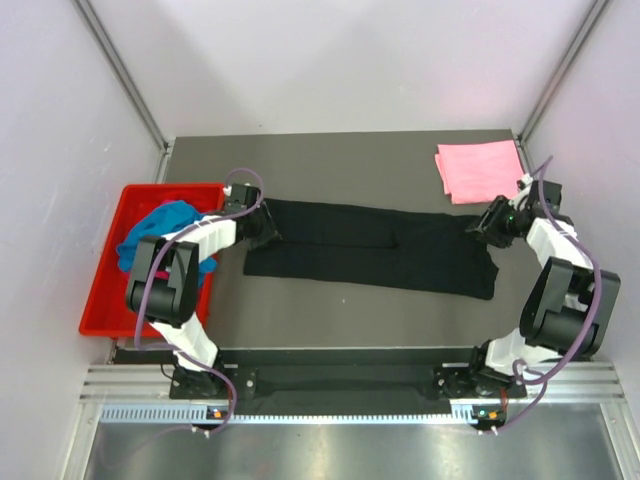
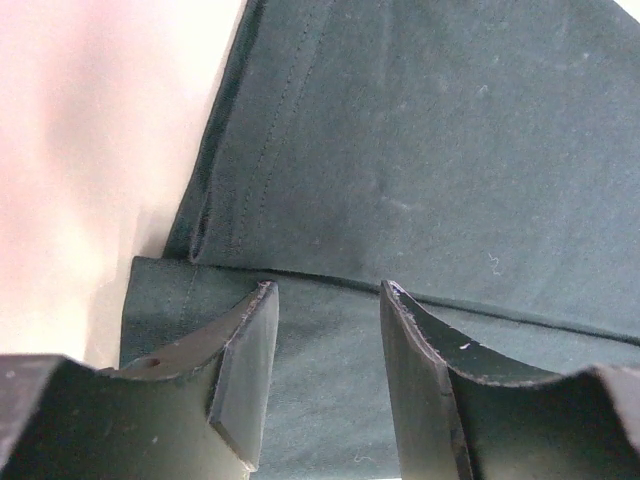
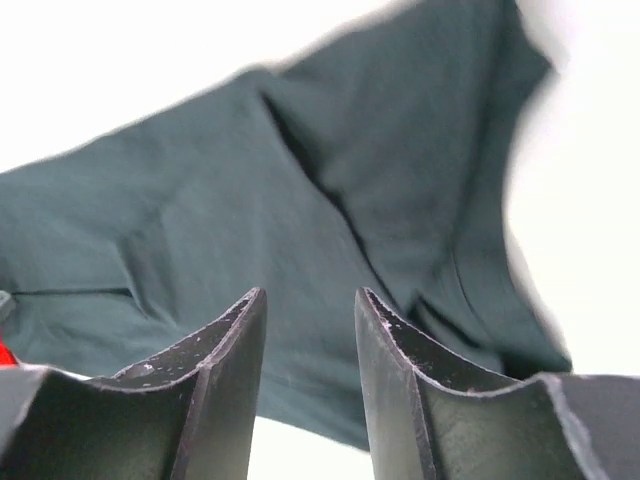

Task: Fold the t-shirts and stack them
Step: Fold the tshirt

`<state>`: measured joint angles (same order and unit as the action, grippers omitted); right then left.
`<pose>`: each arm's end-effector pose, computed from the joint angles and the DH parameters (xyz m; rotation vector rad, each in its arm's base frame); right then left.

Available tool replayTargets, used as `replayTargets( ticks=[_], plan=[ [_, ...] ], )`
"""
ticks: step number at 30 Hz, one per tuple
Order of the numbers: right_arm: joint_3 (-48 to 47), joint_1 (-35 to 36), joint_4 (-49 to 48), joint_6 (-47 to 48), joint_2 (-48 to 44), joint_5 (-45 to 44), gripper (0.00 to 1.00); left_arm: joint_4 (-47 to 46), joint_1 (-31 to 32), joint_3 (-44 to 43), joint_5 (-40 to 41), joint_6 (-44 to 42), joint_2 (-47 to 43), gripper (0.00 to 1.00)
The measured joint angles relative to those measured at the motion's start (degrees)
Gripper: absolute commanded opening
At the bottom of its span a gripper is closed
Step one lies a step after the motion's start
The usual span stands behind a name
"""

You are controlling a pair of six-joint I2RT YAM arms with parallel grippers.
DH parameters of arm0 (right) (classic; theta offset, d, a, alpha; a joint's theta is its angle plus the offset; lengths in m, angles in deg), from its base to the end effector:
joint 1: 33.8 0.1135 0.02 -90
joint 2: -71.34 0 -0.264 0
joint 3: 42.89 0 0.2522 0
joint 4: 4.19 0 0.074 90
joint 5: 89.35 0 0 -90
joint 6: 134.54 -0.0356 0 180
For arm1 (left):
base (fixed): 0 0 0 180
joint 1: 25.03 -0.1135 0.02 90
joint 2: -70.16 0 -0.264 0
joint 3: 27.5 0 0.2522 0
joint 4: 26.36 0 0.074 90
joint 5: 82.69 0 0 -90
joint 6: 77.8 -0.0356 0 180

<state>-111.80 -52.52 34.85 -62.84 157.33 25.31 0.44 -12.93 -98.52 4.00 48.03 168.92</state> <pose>0.2907 -0.0828 0.2145 0.6356 2.4225 0.5434 0.3388 -0.0747 0.1678 -0.5051 2.5197 -0.4016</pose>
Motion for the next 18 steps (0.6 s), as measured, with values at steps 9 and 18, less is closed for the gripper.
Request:
replayTargets(
  ticks=[9, 18],
  plan=[
    [-6.5, 5.7, -4.7, 5.5, 11.6, 5.6, 0.41, 0.5, 0.0, -2.0, -0.2, 0.0, 0.0, 0.5],
    [-8.5, 8.5, -6.7, 9.2, 15.4, 4.7, 0.45, -2.0, 0.0, -6.8, -1.3, -1.8, 0.8, 0.51]
  ],
)
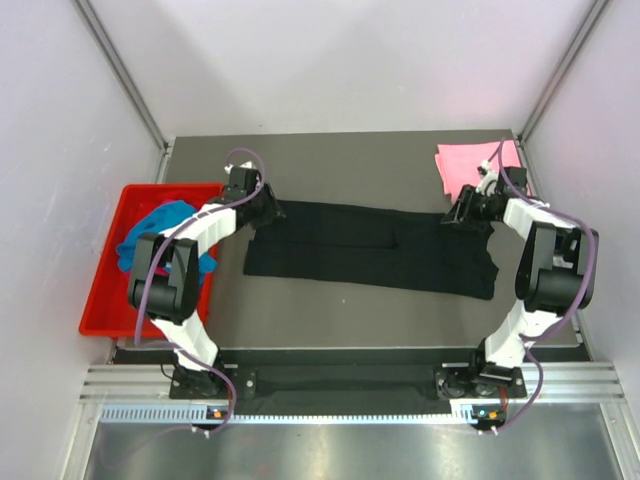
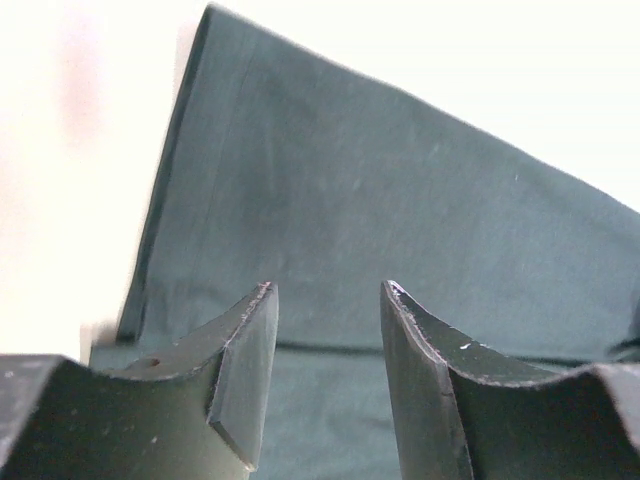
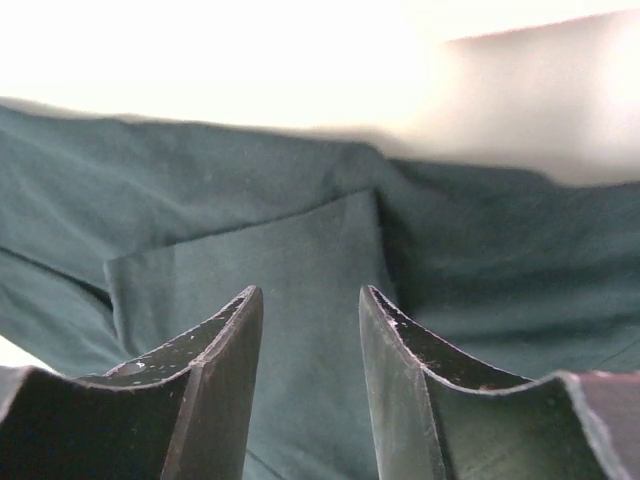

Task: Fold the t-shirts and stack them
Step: Fold the tshirt

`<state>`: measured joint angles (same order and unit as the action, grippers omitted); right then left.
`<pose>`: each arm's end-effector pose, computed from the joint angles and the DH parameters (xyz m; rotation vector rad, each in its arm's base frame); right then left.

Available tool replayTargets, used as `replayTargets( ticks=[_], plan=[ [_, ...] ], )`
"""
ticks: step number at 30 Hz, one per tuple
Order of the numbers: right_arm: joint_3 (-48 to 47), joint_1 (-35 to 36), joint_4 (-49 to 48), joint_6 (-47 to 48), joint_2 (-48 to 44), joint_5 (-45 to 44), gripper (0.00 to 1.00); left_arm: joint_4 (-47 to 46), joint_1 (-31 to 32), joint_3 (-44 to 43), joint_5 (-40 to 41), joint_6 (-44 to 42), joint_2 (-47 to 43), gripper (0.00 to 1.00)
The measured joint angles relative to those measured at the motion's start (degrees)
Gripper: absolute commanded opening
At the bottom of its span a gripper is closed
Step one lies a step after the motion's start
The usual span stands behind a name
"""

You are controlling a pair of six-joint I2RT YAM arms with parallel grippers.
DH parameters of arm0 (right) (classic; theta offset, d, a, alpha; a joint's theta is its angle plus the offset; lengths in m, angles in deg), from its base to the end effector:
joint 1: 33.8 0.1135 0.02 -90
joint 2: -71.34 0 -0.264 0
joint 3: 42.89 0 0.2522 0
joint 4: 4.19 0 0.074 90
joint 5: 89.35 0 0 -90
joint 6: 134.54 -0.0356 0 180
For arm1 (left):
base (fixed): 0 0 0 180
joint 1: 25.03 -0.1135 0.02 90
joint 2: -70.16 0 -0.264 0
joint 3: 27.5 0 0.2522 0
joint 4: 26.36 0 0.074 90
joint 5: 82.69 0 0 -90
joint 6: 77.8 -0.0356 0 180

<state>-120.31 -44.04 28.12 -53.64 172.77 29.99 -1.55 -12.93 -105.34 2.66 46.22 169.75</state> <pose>0.3583 -0.0470 0.1822 0.2228 2.4771 0.6415 0.3646 -0.0811 0.2009 -0.4240 2.3963 -0.4706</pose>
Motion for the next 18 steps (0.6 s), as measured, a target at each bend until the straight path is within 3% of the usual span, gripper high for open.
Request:
replayTargets(
  ticks=[14, 17, 18],
  plan=[
    [-2.9, 0.0, -0.1, 4.2, 4.7, -2.8, 0.39, -1.3, 0.0, -4.1, 2.0, -1.1, 8.9, 0.51],
    [-2.9, 0.0, -0.2, 4.4, 5.6, -3.0, 0.32, -1.5, 0.0, -4.2, 2.4, -1.1, 9.3, 0.5],
    [-2.9, 0.0, -0.3, 4.4, 5.7, -3.0, 0.18, -1.6, 0.0, -4.3, 2.4, -1.1, 9.4, 0.51]
  ],
)
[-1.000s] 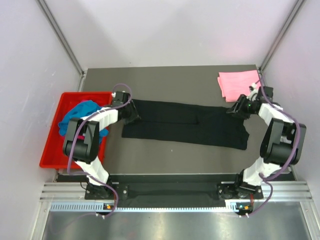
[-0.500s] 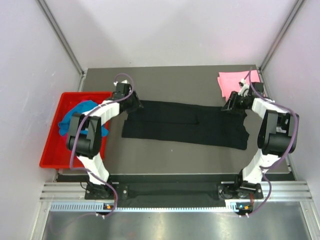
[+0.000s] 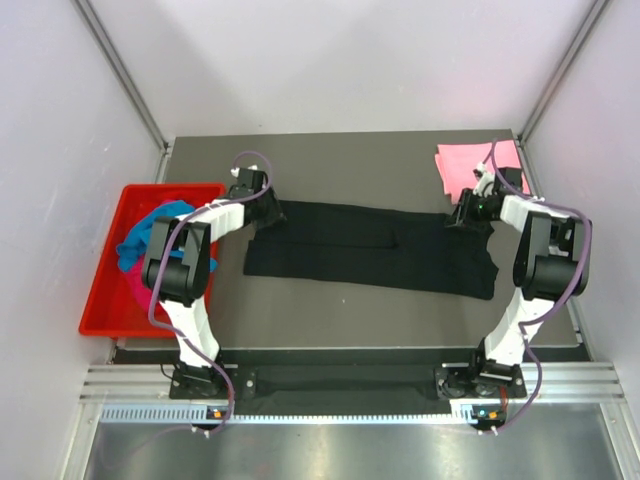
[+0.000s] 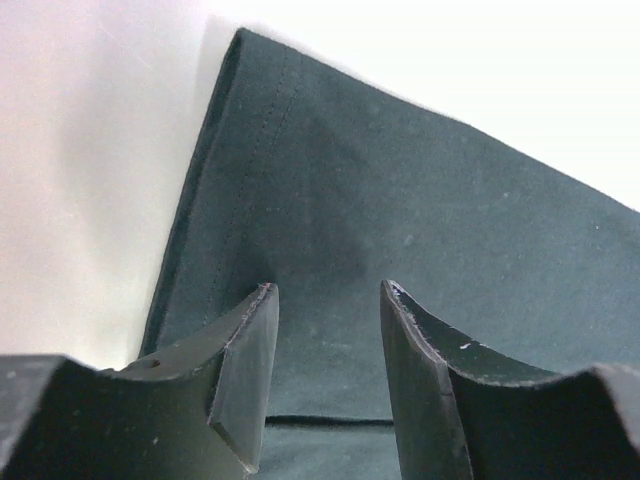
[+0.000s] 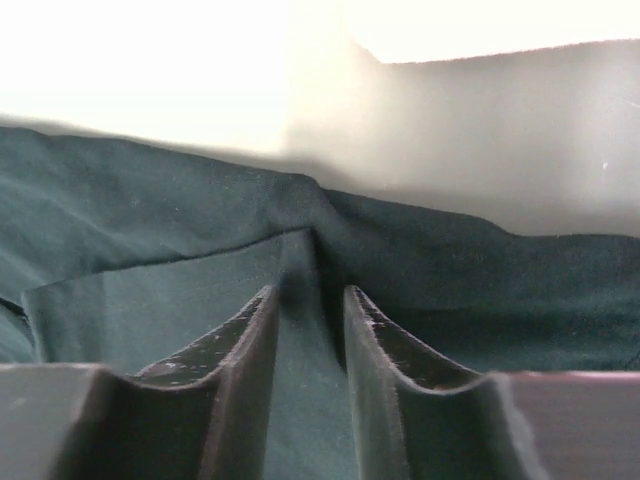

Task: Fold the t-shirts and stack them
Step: Fold the tshirt

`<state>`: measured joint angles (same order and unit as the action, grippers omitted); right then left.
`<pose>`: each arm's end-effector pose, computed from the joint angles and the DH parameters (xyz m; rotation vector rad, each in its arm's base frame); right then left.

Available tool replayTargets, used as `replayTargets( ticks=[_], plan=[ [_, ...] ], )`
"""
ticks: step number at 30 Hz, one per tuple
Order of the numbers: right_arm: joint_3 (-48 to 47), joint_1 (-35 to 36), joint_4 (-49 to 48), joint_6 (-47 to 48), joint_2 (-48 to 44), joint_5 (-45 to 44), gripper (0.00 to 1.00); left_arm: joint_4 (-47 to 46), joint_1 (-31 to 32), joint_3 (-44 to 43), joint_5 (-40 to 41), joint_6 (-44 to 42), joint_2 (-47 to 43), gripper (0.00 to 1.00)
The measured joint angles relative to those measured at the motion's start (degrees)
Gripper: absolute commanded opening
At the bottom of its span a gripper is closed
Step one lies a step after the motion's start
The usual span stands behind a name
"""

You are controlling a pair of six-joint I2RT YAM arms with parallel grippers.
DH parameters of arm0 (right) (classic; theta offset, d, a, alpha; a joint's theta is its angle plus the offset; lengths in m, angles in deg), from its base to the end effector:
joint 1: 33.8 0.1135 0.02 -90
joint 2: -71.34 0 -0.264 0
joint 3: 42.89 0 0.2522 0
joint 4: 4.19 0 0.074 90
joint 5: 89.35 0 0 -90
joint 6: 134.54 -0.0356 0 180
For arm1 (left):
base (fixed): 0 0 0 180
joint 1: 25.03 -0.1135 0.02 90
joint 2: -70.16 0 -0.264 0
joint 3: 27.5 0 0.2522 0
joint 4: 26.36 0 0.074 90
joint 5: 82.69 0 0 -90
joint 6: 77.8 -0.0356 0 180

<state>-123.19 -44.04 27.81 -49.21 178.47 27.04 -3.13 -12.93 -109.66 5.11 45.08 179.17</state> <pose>0.3744 -0.0516 0.1614 0.1639 2.5249 0.5570 0.3921 -0.0855 0.1652 -0.4310 2.4465 -0.3892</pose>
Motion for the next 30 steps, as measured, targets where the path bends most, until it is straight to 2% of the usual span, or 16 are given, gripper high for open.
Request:
replayTargets(
  ticks=[2, 7, 15, 30],
  plan=[
    [0.0, 0.0, -0.3, 0.2, 0.0, 0.0, 0.0, 0.0, 0.0, -0.2, 0.2, 0.0, 0.1, 0.51],
    [1.0, -0.1, -2.8, -0.6, -0.5, -2.3, 0.0, -0.3, 0.0, -0.3, 0.7, 0.2, 0.3, 0.5],
    [6.1, -0.8, -6.2, -2.0, -7.5, -5.6, 0.0, -1.4, 0.0, -0.5, 2.2, 0.7, 0.8, 0.5],
    [7.3, -1.0, -6.7, -2.7, -7.8, -8.6, 0.0, -1.7, 0.0, -1.1, 3.5, 1.2, 1.2, 0.52]
  ],
)
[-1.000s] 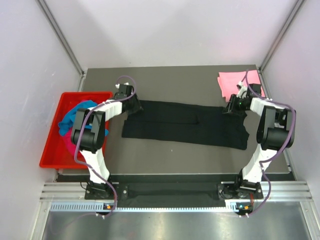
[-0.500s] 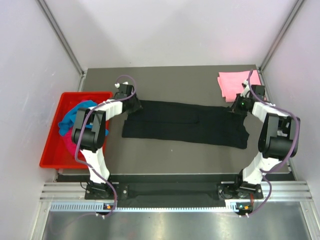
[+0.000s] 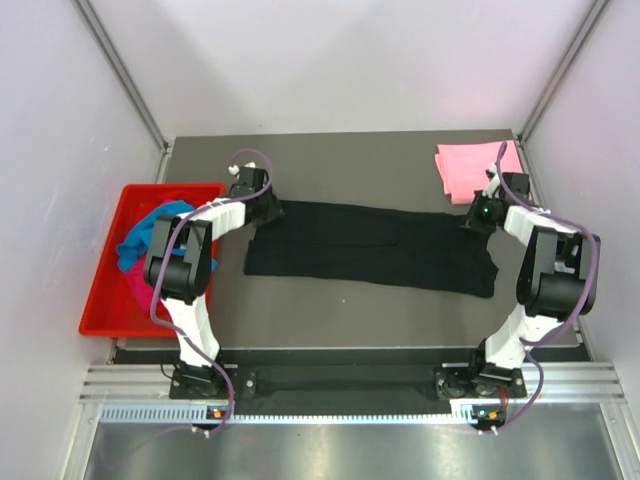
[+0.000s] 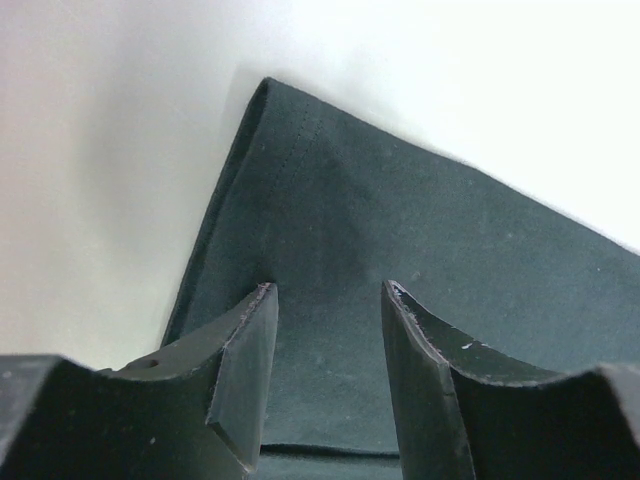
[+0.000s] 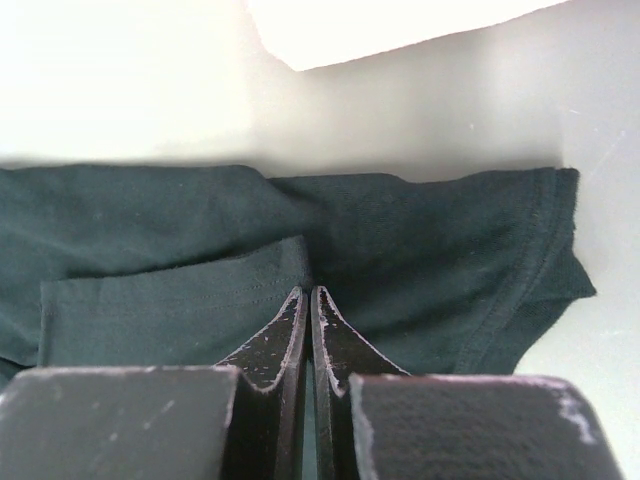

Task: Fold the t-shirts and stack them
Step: Fold the tshirt

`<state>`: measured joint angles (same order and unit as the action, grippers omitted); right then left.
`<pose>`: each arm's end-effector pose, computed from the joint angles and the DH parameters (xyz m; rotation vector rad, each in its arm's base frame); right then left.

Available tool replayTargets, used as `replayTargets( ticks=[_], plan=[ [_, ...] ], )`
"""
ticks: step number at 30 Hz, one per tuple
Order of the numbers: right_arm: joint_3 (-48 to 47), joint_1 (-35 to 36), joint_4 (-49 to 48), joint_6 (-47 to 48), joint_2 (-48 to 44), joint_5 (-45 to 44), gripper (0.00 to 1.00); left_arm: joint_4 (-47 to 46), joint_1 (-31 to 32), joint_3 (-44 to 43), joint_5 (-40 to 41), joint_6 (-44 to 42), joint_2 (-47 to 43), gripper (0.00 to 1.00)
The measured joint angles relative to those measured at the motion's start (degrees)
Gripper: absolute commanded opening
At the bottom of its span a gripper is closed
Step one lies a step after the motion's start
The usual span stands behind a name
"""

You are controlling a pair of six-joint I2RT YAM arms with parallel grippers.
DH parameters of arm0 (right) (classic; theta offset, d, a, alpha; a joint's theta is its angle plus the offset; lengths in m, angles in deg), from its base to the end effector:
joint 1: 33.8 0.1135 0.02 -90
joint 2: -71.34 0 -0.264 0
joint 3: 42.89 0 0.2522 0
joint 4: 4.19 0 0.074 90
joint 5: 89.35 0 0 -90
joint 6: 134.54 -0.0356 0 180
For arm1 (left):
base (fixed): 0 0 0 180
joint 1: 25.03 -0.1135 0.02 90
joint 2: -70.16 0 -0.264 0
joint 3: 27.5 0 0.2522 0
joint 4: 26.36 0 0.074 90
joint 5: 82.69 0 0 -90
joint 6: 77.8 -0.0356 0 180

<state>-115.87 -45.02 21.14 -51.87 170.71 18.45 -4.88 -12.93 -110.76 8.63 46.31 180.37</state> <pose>0.3511 -0.0585 0.1772 0.2627 2.4322 0.3535 0.3998 -0.0849 0.1650 -0.4771 2.3974 -0.3382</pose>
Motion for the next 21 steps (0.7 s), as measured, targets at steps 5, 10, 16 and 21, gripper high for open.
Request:
replayTargets(
  ticks=[5, 10, 16, 21],
  plan=[
    [0.0, -0.3, 0.2, -0.4, 0.0, -0.8, 0.0, 0.5, 0.0, -0.7, 1.0, -0.1, 0.3, 0.52],
    [0.0, -0.3, 0.5, -0.4, 0.0, -1.1, 0.0, 0.5, 0.0, -1.0, 1.2, -0.1, 0.7, 0.52],
    [0.0, -0.6, 0.6, -1.3, 0.0, -0.2, 0.24, 2.3, 0.0, -2.1, 0.9, -0.4, 0.6, 0.53],
    [-3.1, -0.9, 6.3, -4.6, 0.0, -0.8, 0.31, 8.7, 0.2, -6.6, 0.7, -3.2, -0.2, 0.53]
  ],
)
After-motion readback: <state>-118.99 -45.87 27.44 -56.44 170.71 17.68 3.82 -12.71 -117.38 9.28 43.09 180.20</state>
